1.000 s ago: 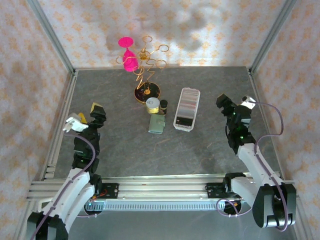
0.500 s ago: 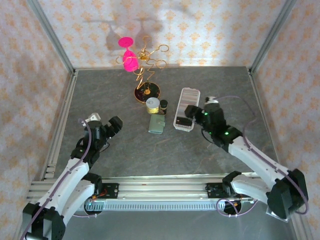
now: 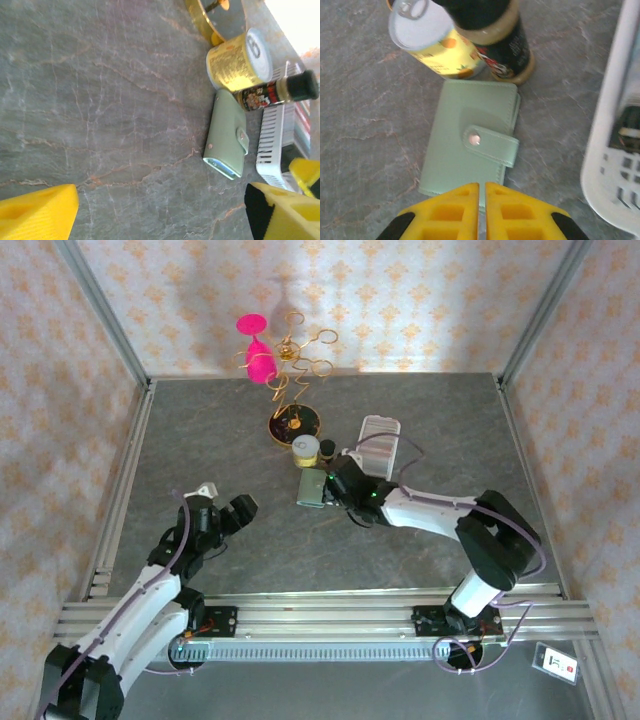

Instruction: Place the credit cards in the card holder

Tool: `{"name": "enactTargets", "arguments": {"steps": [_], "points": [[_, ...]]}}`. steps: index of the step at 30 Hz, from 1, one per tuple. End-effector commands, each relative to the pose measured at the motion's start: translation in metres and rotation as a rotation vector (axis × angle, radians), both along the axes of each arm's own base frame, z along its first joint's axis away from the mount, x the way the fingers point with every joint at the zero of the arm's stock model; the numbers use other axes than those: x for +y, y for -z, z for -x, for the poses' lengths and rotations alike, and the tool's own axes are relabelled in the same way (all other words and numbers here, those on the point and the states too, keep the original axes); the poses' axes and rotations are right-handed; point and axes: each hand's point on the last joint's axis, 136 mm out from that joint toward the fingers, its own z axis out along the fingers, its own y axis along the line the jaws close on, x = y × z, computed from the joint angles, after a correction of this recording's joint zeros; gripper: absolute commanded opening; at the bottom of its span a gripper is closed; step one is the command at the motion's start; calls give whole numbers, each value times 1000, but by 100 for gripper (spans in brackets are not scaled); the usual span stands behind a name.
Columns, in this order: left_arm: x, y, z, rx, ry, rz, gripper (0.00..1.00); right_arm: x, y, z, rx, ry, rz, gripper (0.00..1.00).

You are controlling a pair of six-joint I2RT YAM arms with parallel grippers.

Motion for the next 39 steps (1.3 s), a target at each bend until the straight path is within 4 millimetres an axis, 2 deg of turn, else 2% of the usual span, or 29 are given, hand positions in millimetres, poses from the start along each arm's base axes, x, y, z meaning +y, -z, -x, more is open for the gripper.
{"name": "enactTargets", "arguments": {"steps": [1,6,8,14,18,20,22,28,34,39], "points": [[-17,-15,-11,-31,34,16,85,5,-7,-20,-72,15,60,11],[-43,-20,-22,-34,95,2,75,10,14,-34,-55,12,155,10],[-50,-18,-27,-31,109,6,74,9,22,-39,-48,19,187,10],[-62,-14,-39,-18,135,19,72,5,46,-48,-11,30,222,10],[-69,-13,-46,-11,150,28,70,-2,60,-47,11,43,253,8],[-76,-13,-50,-17,167,50,58,-5,66,-44,23,46,264,7],[-81,-13,-53,-20,175,67,54,-9,71,-41,32,45,273,6],[-99,-7,-63,-29,191,84,52,-18,77,-32,49,46,294,6],[-120,2,-74,-18,240,126,43,-20,80,-26,67,39,272,6],[-127,18,-77,23,249,109,40,-20,77,-25,62,42,252,6]]}}
